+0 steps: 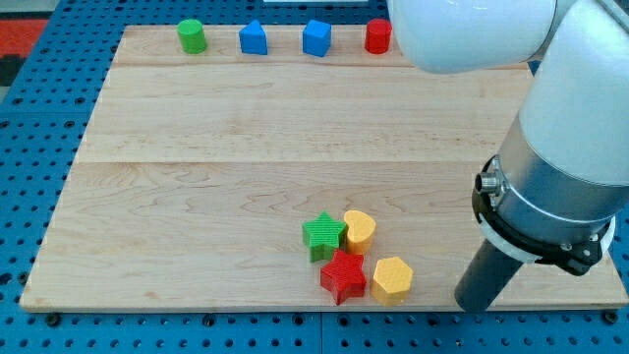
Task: Move a group of blocks up a bit
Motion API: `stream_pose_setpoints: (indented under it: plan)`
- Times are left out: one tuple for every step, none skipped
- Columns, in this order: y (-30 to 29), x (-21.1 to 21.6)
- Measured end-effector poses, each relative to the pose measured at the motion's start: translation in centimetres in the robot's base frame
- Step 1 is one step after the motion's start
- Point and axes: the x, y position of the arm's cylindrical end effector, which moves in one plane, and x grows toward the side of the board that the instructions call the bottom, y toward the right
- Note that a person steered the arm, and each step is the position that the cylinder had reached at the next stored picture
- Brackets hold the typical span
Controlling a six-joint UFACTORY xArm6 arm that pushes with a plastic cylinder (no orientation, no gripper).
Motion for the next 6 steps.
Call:
stream_pose_setpoints:
  plan:
    - [-1.9, 0.0]
    - [-6.1, 0.0]
    - [-11.2, -1.0]
    - [-15.9, -4.7]
    - [-15.1, -6.4]
    - [-15.8, -10.0]
